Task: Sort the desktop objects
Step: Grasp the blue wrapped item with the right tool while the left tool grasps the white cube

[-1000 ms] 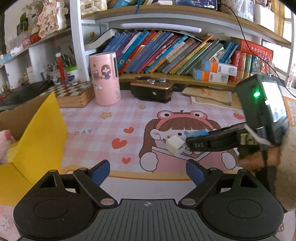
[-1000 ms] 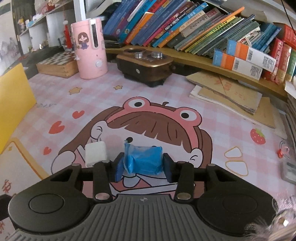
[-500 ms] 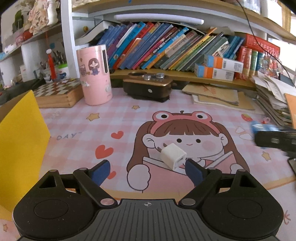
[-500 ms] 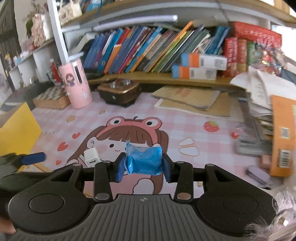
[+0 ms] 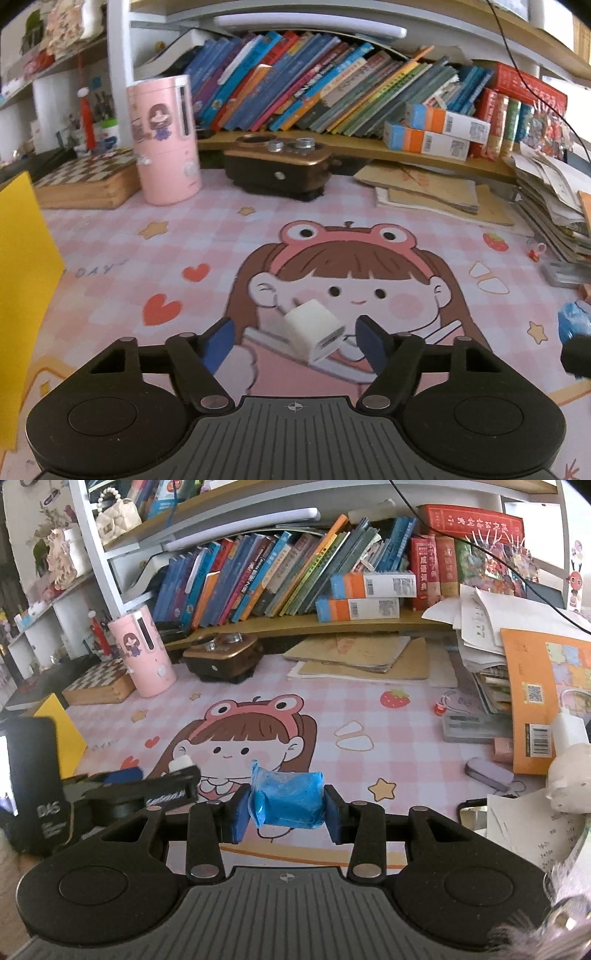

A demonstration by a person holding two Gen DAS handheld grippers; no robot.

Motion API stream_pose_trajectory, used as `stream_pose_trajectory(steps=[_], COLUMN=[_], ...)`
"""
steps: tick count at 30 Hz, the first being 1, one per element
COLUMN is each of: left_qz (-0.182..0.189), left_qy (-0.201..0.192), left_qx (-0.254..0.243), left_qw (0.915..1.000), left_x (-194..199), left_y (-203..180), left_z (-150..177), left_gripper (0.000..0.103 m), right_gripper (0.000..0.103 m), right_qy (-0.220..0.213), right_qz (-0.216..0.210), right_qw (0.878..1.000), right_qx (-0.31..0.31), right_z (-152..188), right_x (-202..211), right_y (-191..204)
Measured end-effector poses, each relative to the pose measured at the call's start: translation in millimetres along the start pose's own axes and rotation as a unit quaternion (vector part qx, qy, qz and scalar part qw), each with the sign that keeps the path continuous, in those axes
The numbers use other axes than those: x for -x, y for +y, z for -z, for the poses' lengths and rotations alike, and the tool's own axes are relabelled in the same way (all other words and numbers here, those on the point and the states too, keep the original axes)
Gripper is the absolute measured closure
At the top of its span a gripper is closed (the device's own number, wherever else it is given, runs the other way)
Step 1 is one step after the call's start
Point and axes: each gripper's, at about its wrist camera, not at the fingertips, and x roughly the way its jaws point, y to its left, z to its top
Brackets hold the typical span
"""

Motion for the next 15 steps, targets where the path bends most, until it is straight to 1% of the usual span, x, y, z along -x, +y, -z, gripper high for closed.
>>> stream_pose_trajectory(steps=[1, 6, 8, 10, 11, 12, 15], left_qz=[0.0, 0.004, 0.004, 0.006, 0.005, 0.002, -0.008], left_qy=[0.001, 0.013, 0.013, 0.006, 0.003, 0.002, 0.007], left_qx=[-0.003, -0.016, -0.018, -0.02, -0.023, -0.027, -0.038], left_qw=[1.0, 0.9998, 0.9997, 0.9998, 0.9997, 0.9996, 0.9992], left_x=[-2.5, -12.8, -15.0, -15.4, -15.3, -15.2, -12.7], left_y=[-2.9, -11.5, -12.8, -13.7, -14.4, -15.0, -15.6], left_z=[-0.2, 1.1, 2.5, 3.0, 2.9, 2.6, 1.1], left_gripper=[0.041, 0.042, 0.046, 0.057, 0.061, 0.067, 0.068], right_gripper=[0.065, 0.066, 0.065, 0.066, 0.065, 0.066, 0.065], right_qy=[0.001, 0.005, 0.006, 0.007, 0.008, 0.009, 0.013], right_qz=[0.001, 0.002, 0.002, 0.004, 0.004, 0.005, 0.008], right_qw=[1.0, 1.0, 1.0, 1.0, 1.0, 1.0, 1.0], right_qx=[0.0, -0.004, -0.005, -0.005, -0.005, -0.004, -0.002], right_z=[0.6, 3.2, 4.1, 4.3, 4.5, 4.7, 5.5], right_x=[0.2, 2.9, 3.9, 4.2, 4.5, 4.6, 4.2], right_y=[-0.6, -5.0, -6.5, -7.8, -8.2, -8.4, -7.9])
